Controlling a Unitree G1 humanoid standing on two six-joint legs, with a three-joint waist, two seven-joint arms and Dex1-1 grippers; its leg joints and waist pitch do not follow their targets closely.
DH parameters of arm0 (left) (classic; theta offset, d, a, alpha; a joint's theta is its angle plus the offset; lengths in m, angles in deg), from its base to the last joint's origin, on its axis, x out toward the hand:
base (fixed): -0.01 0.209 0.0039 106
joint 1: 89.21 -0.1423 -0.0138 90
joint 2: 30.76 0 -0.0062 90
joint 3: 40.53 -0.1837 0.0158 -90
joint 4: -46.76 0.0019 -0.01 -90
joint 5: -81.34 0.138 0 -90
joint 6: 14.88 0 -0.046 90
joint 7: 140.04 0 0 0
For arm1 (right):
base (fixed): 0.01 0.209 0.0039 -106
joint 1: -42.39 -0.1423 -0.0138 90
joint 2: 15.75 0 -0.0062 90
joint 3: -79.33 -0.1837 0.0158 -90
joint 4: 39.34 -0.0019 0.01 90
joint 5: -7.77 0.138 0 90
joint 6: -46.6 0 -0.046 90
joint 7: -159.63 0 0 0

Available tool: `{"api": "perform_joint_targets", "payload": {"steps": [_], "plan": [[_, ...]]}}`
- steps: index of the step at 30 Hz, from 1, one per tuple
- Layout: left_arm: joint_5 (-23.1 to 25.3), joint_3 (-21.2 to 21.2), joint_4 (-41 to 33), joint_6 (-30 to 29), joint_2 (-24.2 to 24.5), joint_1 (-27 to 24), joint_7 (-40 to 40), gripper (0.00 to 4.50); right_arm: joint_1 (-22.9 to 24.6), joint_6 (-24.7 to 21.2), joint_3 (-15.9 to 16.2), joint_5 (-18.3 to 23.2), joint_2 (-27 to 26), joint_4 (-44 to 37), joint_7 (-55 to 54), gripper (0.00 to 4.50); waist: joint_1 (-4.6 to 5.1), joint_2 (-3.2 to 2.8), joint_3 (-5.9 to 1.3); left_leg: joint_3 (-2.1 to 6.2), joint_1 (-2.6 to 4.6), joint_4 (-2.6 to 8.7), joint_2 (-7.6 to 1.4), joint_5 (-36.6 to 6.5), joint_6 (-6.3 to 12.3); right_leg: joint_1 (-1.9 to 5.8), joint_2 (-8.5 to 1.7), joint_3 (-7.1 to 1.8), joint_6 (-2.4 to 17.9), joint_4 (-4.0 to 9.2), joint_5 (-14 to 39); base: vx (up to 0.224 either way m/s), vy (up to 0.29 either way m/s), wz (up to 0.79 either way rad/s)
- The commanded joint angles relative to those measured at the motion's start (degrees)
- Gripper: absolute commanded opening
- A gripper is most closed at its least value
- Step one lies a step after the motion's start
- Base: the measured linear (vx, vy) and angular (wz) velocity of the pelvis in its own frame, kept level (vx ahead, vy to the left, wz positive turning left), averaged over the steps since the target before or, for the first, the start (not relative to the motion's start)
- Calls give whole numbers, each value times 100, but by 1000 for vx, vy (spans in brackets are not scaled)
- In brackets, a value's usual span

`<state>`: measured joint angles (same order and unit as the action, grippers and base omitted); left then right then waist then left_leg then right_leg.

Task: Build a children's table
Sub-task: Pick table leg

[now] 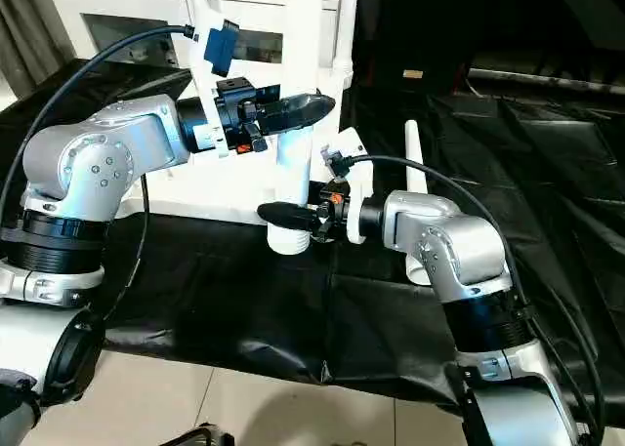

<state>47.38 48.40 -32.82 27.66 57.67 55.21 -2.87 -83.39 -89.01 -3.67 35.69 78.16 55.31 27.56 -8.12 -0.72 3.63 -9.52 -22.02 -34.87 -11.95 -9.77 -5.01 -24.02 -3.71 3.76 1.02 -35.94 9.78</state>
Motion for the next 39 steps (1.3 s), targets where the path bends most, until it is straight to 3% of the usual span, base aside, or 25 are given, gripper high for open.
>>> {"api": "perform_joint_targets", "payload": {"steps": [1, 19, 31, 39], "plan": [[-2, -63, -60, 3, 1, 23, -112, 184, -62, -48, -139, 91, -10, -49, -28, 316, 4, 85, -490, -27, 40, 329, -32, -501, 25, 403, -349, -238, 887, 385, 975, 0, 0, 0], [22, -100, -84, 2, 28, -19, -234, 184, -60, -144, -213, 219, -62, -90, -39, 316, 5, 74, -494, -23, 46, 332, -36, -524, 4, 402, -348, -237, 901, 382, 957, 0, 0, 0], [30, -74, -49, 16, 34, 7, -231, 184, -16, -181, -204, 224, -41, -88, -49, 208, 1, 78, -491, -24, 48, 333, -35, -539, 5, 402, -348, -236, 899, 384, 984, 0, 0, 0], [45, -73, -61, 14, 70, -12, -226, 184, -18, -172, -202, 223, -45, -68, -92, 196, 2, 80, -490, -22, 43, 334, -35, -528, -4, 401, -349, -236, 869, 384, 1025, 0, 0, 0]]}}
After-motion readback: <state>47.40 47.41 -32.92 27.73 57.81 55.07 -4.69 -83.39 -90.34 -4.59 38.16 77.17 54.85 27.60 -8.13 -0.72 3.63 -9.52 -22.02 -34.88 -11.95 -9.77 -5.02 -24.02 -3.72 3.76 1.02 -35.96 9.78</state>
